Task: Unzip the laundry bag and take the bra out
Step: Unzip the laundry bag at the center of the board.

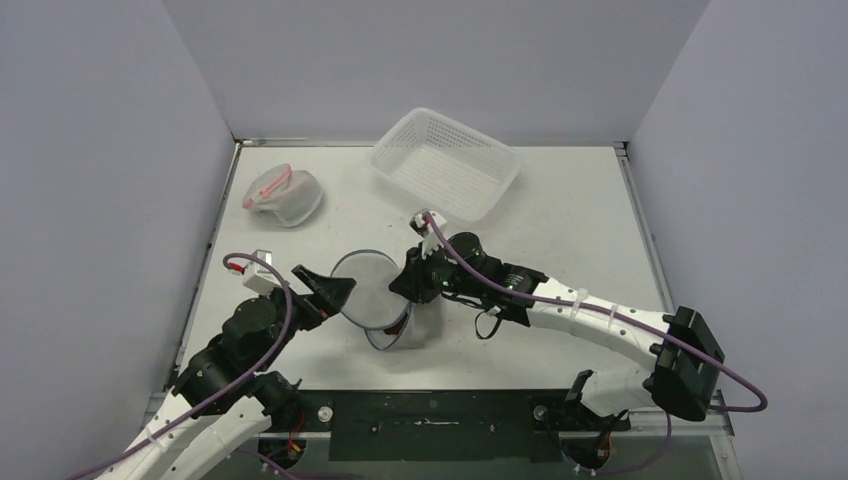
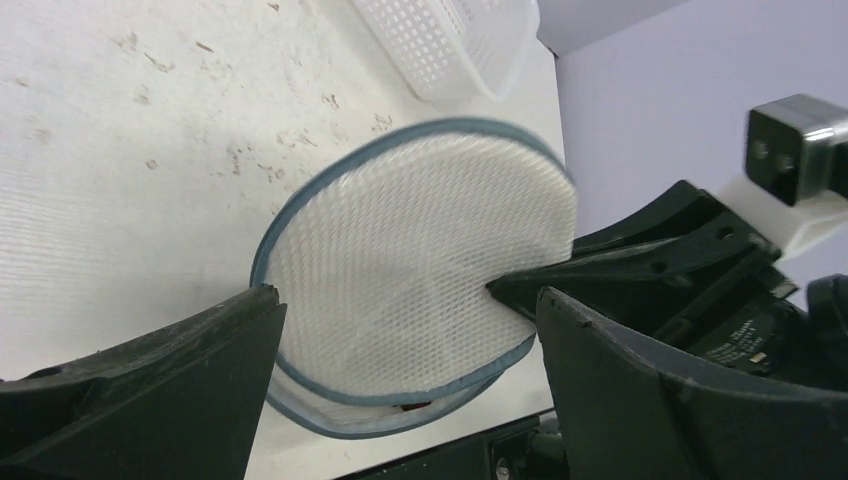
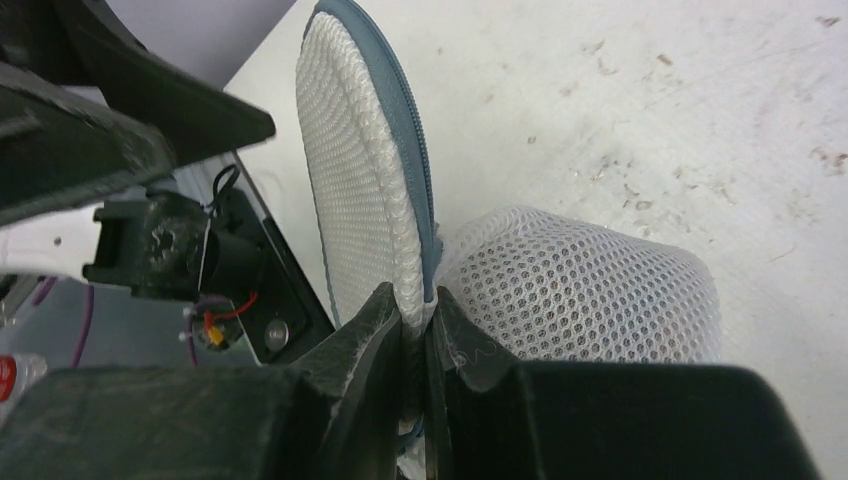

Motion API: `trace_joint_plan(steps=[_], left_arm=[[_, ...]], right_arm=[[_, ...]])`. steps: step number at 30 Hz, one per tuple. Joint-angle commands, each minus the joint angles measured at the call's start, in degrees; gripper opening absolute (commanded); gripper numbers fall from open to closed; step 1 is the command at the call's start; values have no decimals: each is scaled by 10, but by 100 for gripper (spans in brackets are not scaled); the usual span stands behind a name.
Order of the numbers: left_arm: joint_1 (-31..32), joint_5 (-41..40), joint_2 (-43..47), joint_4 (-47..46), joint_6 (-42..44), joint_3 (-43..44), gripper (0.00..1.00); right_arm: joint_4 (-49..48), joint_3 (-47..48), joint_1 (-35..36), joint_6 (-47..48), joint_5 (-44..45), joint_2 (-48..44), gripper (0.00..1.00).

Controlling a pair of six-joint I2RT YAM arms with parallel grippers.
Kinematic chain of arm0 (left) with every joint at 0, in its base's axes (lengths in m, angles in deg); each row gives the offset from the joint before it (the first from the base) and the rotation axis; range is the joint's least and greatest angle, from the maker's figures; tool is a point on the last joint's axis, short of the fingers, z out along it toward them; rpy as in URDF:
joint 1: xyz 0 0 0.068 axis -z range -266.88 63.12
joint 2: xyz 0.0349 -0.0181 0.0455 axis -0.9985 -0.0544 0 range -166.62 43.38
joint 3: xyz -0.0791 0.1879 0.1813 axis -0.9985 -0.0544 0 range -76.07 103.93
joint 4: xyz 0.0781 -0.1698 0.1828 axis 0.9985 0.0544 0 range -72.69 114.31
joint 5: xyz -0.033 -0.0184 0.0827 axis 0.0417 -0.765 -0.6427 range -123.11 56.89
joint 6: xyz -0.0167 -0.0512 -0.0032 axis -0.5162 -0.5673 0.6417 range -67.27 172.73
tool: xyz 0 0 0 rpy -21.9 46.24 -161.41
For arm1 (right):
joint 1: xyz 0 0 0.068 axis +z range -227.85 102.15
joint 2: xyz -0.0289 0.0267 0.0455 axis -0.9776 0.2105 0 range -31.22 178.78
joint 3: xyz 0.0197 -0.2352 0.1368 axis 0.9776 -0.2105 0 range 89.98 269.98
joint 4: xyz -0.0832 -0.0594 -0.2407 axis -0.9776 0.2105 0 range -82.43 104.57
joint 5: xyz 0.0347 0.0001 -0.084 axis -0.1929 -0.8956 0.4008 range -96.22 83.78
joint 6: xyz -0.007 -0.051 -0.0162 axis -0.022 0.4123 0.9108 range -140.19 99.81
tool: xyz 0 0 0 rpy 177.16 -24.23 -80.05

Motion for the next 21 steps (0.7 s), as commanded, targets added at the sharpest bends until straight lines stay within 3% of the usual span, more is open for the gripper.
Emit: trace_joint_plan(steps=[1,6,15,17,19,21], left_arm=[[-3,-41,35,56,35,19,96],[-4,-7,56,39,23,-33,96],[-4,21,35,-13,26,-115,100],[-4,29,16,-25,27,-123,100],[-5,39,-1,-35,27,-128,100],[-5,48,-11,-49,27,-132,96]], right_arm=[[-59,-22,-30,21,-100,12,5],[-114,-134,-76,-9,-112,-35,5],[-57,-224,-103,3,-69,-118,5],[-36,-226,-106,3,-48,-132,17],[-5,-218,-105,7,-20,-152,43],[26,-203,-101,9,6,-170,59]])
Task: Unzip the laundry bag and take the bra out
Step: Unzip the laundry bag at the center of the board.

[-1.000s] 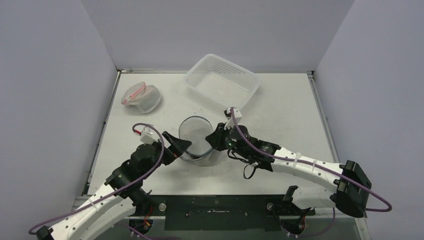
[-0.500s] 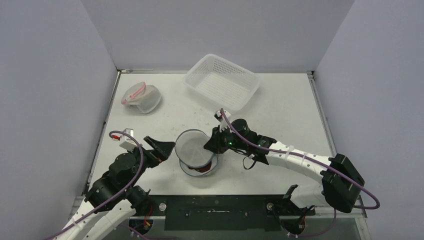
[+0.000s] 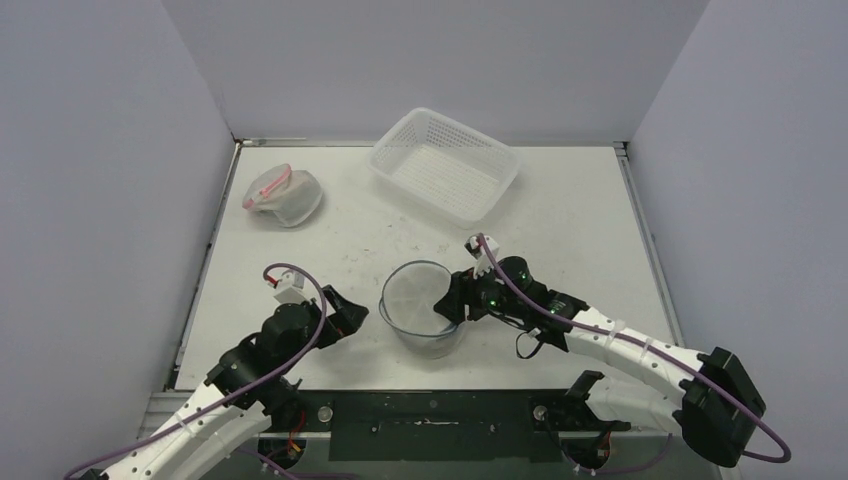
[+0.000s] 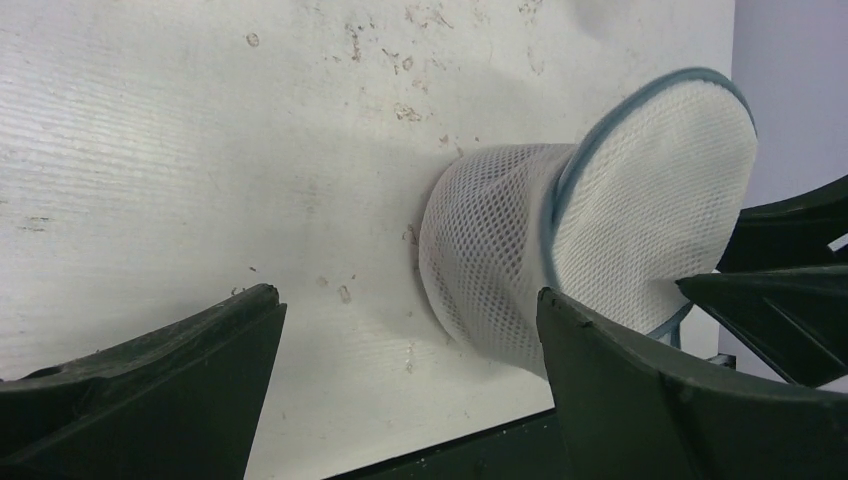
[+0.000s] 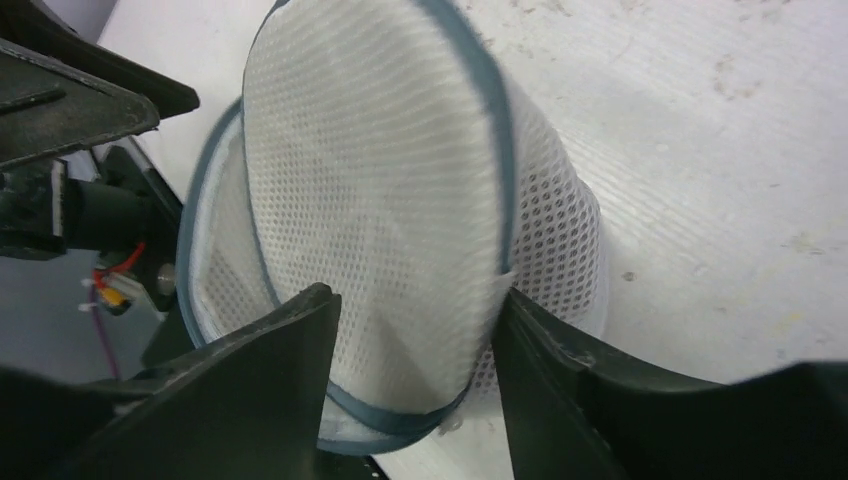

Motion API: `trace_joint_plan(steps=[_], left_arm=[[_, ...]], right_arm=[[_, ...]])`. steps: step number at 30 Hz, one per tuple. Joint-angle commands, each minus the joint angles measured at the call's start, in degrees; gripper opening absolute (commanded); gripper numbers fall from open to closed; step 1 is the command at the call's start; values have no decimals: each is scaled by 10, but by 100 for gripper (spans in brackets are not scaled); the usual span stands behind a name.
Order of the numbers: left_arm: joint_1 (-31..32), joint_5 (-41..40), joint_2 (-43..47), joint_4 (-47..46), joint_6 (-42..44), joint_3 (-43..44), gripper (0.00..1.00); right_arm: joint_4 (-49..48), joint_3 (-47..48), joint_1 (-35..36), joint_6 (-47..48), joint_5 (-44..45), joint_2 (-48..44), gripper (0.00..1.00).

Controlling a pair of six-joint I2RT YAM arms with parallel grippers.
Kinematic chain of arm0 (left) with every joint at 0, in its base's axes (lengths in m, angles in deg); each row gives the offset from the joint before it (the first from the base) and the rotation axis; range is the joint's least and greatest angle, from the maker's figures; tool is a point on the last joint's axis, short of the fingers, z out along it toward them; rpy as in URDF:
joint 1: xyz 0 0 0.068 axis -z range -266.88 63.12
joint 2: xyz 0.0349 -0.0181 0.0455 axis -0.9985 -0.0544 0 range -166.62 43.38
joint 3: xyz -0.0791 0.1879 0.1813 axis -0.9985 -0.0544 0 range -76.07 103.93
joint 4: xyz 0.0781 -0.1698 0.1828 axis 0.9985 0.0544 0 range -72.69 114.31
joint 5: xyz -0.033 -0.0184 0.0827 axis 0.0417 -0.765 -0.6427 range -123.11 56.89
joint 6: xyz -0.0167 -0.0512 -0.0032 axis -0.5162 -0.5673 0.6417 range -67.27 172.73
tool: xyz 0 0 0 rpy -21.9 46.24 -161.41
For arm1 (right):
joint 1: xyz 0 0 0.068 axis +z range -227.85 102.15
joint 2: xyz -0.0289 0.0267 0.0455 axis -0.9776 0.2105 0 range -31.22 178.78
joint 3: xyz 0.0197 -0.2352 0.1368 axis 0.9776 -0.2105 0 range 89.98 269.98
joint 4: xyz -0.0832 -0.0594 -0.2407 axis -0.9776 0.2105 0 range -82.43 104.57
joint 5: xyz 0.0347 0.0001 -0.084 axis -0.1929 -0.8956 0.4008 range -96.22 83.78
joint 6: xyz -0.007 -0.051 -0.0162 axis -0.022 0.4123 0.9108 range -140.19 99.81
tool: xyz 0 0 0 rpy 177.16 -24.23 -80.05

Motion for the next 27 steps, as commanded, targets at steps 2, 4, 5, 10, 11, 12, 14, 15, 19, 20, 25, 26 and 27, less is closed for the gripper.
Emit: trace_joint_plan(steps=[2,4,5,10,11,12,14,15,19,20,25,26,27], left_arm=[[-4,30,-21,-76,9,-8,95],[-4,37,-24,-95,13,-11,95],[-5,40,-26,-103,13,-13,94],[-9,57,-52,-153,14,-9,94],[-10,63,-60,-163,15,-6,94],[-12,68,-70,-172,15,-2,94],[-15,73,-91,-181,15,6,92],[-17,76,-102,-183,16,9,91],[-27,91,-136,-193,16,3,83],[-30,97,-140,-200,15,-3,82],[-48,135,-149,-243,1,-22,81],[-50,139,-148,-245,0,-21,81],[-52,142,-147,-245,1,-19,82]], right_arm=[[92,45,20,17,104,-55,66],[128,76,44,25,139,-62,71],[143,93,59,27,160,-62,72],[171,148,154,14,275,-41,70],[168,154,177,11,300,-34,68],[165,160,199,11,330,-22,65],[163,170,239,12,385,4,60],[162,173,252,9,408,17,58],[114,149,263,2,409,37,56],[103,142,263,1,402,43,55],[86,125,281,-1,406,84,45],[83,120,287,-2,407,90,41],[81,117,292,-1,408,95,38]])
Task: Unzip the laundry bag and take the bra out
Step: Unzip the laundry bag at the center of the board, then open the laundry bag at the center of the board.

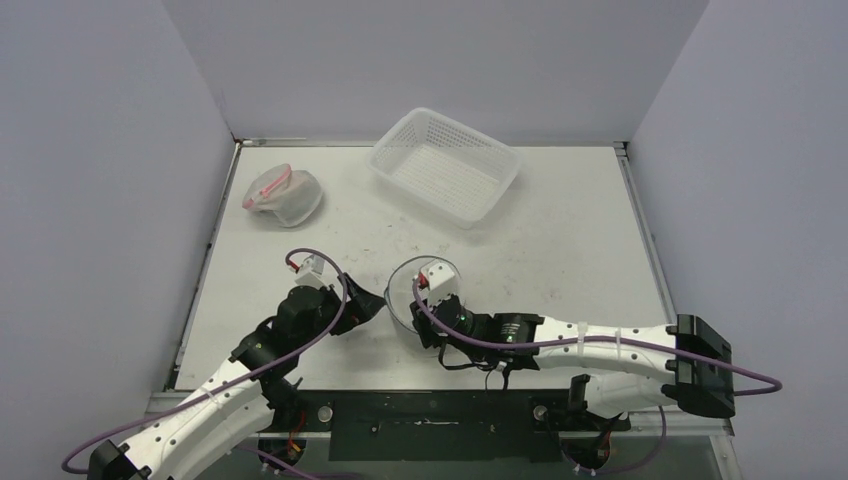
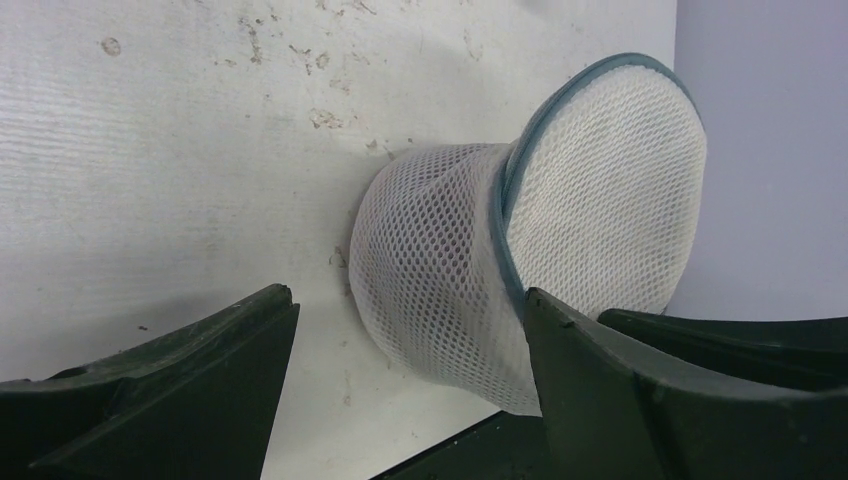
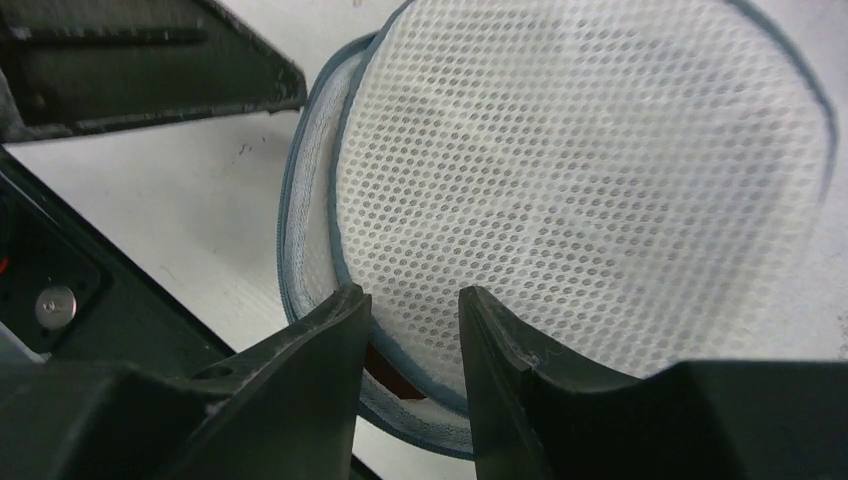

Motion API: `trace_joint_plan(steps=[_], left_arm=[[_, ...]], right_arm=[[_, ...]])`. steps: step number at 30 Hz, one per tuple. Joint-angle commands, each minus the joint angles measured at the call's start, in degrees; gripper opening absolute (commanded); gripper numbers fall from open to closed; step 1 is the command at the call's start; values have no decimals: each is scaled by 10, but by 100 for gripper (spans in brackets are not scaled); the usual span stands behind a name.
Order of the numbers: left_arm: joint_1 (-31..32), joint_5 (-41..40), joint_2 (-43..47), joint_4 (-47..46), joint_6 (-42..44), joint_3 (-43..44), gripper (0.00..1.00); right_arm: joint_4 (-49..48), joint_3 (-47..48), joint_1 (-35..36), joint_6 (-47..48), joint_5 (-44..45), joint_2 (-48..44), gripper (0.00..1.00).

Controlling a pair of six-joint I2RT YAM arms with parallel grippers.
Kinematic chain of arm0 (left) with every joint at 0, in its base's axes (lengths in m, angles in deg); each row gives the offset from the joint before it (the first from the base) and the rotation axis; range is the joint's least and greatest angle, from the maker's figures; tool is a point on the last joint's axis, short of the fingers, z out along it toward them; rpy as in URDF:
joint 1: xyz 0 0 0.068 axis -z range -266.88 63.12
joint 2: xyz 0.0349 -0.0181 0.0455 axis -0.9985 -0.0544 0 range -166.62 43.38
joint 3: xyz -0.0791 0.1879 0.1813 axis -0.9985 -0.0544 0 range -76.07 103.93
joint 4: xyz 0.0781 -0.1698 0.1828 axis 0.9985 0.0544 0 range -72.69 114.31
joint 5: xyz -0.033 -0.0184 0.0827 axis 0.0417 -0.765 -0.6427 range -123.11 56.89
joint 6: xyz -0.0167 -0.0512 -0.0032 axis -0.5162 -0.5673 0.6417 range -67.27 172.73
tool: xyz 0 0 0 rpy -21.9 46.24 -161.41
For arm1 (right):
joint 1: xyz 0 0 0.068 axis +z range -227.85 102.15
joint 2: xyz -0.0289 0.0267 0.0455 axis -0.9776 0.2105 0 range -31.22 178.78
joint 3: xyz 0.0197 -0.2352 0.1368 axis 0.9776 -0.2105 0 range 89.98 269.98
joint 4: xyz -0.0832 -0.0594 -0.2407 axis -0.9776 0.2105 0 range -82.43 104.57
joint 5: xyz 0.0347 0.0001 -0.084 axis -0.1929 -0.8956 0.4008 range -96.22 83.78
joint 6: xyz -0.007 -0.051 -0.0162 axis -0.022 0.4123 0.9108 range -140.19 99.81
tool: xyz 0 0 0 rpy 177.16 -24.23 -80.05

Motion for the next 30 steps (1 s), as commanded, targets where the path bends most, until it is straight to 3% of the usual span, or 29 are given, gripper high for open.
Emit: trace_joint_plan(steps=[1,4,8,15,18,24,30], left_arm=[[-12,34,3,-58,-1,6,83],[-16,36,4,-58,3,9,83],[-21,46,-8,-70,7,6,82],[-21,63,-27,-96,9,-16,65],[-21,84,-24,-119,12,-26,65],[-20,98,0,-108,44,-24,77],[-20,98,-10,-92,67,-30,60]], right_arm=[[-43,-16,28,-3,28,23,36],[-44,-26,48,-1,38,31,28],[-41,-40,66,-11,54,33,27],[-38,-55,73,-26,65,10,27],[-33,-54,73,-27,67,10,27],[-38,-58,74,-34,68,15,27],[-42,-57,76,-36,70,19,27]])
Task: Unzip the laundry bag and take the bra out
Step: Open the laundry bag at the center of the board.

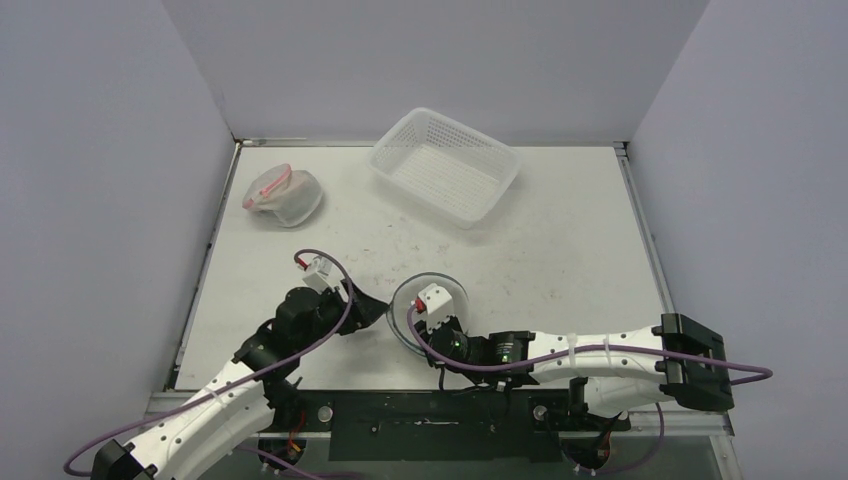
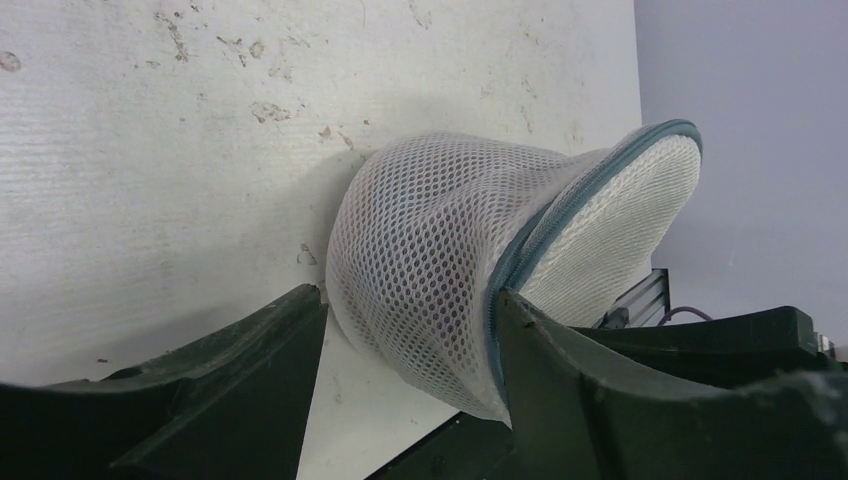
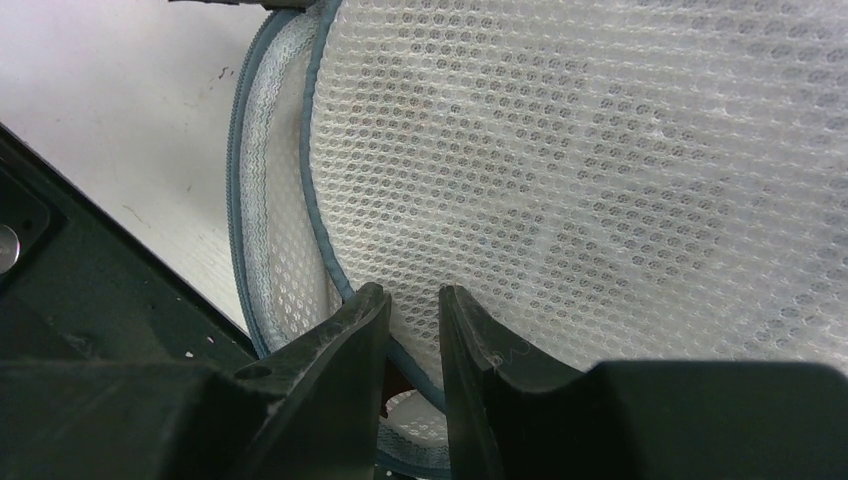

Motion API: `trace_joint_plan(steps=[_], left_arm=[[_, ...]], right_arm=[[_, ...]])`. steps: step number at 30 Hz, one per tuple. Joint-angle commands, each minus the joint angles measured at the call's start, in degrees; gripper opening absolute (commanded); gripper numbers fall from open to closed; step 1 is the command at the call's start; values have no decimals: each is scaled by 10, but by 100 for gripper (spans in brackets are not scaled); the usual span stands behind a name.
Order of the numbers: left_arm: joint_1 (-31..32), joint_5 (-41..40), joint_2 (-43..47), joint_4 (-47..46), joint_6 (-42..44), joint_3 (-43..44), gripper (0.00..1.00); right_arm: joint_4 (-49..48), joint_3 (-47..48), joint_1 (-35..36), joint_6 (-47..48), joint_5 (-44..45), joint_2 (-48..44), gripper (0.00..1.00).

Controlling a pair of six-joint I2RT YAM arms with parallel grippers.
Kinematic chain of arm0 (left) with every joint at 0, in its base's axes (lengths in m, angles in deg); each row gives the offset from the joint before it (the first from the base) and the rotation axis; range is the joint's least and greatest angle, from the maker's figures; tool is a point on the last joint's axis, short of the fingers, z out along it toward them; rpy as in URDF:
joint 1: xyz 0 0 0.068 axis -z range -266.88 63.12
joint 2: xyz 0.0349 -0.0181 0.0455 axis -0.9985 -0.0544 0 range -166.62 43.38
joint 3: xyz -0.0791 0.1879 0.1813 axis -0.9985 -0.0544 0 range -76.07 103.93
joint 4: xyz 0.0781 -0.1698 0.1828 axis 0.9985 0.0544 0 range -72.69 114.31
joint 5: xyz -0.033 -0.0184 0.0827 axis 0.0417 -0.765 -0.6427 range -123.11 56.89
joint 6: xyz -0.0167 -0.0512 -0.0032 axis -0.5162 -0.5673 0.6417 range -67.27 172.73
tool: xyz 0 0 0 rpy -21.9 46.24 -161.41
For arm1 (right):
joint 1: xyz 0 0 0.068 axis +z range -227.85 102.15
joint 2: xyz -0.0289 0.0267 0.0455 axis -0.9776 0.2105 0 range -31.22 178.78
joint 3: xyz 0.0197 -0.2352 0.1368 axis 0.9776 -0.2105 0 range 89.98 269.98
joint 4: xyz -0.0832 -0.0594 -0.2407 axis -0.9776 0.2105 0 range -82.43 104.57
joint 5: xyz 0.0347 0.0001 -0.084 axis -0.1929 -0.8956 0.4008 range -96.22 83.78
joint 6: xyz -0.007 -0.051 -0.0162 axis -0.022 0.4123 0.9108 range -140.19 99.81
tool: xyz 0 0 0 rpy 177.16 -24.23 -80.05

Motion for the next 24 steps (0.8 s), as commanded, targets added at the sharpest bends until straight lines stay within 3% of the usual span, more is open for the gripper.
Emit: trace_joint_plan(steps=[1,8,12,17,20,24], left_arm=[[-1,23,-17,-28,34,-6,56],[11,64,-56,-106,28,-25,47],[18,58,-50,-106,37,-19,26],[23,60,-47,-115,47,-15,2],[29,52,-39,-120,45,-15,0],[42,47,-30,-145,39,-14,0]], right_arm=[[-20,-1,7,-6,19,-7,27],[-18,10,7,-4,19,6,27],[-23,13,7,-11,23,7,28],[-27,22,7,-69,65,-23,55],[-41,31,10,-94,92,-41,68],[-2,88,13,-118,134,-8,73]])
